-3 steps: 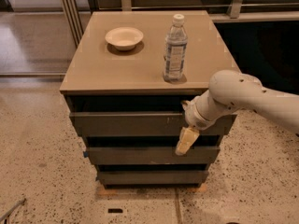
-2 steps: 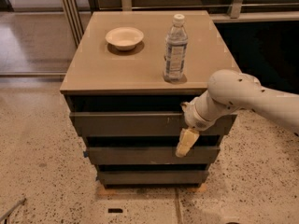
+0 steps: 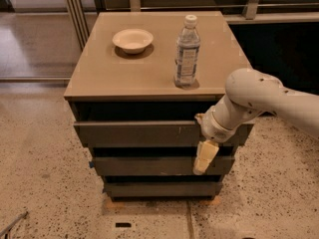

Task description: Open top drawer

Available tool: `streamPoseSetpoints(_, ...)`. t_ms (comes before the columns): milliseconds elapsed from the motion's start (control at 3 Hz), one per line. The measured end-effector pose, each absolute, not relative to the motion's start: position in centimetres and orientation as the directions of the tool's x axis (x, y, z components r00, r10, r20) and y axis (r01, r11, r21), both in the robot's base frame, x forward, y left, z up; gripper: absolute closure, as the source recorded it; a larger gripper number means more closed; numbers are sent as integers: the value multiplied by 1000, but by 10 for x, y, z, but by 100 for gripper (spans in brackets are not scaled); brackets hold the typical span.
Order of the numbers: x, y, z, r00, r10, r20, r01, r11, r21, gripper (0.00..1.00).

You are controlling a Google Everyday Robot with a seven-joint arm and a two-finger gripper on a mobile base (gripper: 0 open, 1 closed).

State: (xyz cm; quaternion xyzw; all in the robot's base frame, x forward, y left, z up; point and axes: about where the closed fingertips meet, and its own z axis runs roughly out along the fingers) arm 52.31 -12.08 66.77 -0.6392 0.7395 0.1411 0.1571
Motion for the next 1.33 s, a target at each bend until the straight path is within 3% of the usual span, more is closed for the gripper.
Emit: streamPoseSetpoints(1333, 393, -118, 716, -145, -900, -411, -941, -3, 339, 0)
